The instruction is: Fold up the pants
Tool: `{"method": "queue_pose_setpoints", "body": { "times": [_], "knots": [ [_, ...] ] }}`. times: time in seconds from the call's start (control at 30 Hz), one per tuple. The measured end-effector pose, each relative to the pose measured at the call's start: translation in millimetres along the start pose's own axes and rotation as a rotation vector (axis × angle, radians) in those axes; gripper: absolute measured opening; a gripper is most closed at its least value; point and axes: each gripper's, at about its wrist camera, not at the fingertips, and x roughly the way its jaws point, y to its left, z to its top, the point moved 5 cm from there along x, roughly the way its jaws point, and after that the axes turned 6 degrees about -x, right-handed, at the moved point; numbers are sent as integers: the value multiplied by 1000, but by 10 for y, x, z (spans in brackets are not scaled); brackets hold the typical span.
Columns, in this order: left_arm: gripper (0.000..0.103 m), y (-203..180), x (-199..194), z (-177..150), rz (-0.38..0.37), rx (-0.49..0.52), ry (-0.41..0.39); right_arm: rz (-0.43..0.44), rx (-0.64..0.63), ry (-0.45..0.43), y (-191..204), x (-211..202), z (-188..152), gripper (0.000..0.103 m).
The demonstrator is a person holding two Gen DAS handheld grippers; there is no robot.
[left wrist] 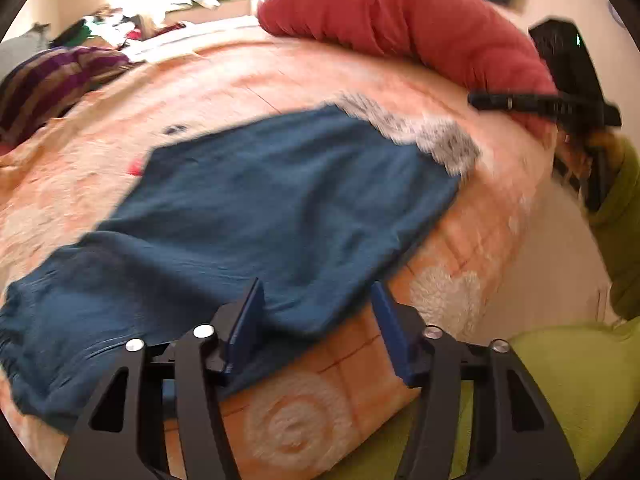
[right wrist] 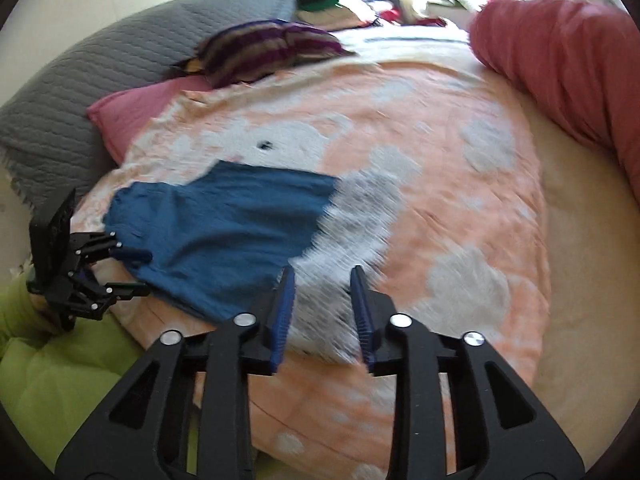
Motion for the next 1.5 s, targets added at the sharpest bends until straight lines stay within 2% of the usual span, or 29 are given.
{"method": "queue_pose_setpoints", "body": {
  "times": [0.03, 0.07, 0.13, 0.23, 0.27, 0.33, 0.37, 0.43, 0.47, 0.53, 0.6, 0.63, 0.67, 0.7, 0.83, 0.93, 1.1, 1.17, 1.23, 1.33, 1.4, 1.5],
  "knots": [
    [57, 66, -91, 10, 11, -24, -22, 19, -8, 7, 53, 65, 15, 27],
    [65, 190, -222, 23, 37, -62, -57, 54, -22, 25, 142, 200, 21, 27],
    [74, 427, -417, 28, 93, -137, -104, 86, -37, 50, 248, 374, 29, 28],
    [85, 965, -733, -58, 233, -313, -157, 119, -53, 89, 374, 582, -13, 31],
    [88, 1224, -848, -142, 314, -396, -167, 122, -57, 94, 386, 607, -19, 32],
    [88, 1581, -968, -291, 373, -538, -168, 131, -64, 101, 405, 643, -41, 34],
    [88, 1691, -995, -352, 366, -593, -170, 130, -65, 101, 410, 638, -59, 37],
    [90, 1920, -1018, -496, 305, -728, -184, 129, -65, 101, 410, 630, -68, 40],
    [95, 1960, -995, -531, 278, -759, -183, 125, -64, 102, 408, 635, -63, 40],
    [95, 2023, -907, -571, 222, -814, -179, 121, -59, 102, 393, 630, -68, 41],
    [93, 2025, -775, -567, 206, -826, -164, 121, -59, 107, 401, 649, -79, 43],
    [79, 2026, -747, -573, 221, -824, -161, 120, -59, 113, 397, 657, -93, 44],
    [45, 2019, -713, -565, 235, -819, -155, 122, -62, 123, 402, 676, -115, 46],
    [39, 2007, -691, -554, 229, -818, -156, 121, -64, 134, 408, 698, -136, 47],
    [39, 2083, -863, -565, 256, -813, -195, 90, -67, 202, 355, 784, -259, 47],
    [40, 2166, -1024, -583, 295, -805, -218, 92, -72, 201, 353, 765, -281, 47],
    [45, 2269, -775, -763, 302, -827, -126, 86, -78, 212, 391, 824, -318, 53],
    [48, 2299, -762, -808, 276, -853, -133, 89, -79, 210, 387, 809, -319, 53],
    [53, 2313, -850, -791, 285, -851, -145, 98, -74, 208, 383, 782, -302, 53],
    [66, 2258, -1095, -683, 337, -812, -198, 110, -64, 154, 352, 646, -194, 53],
    [68, 2183, -1286, -551, 381, -759, -240, 97, -53, 92, 272, 507, -70, 54],
    [69, 2044, -1495, -283, 401, -677, -302, 54, -25, 20, 85, 375, 113, 56]
  ]
}}
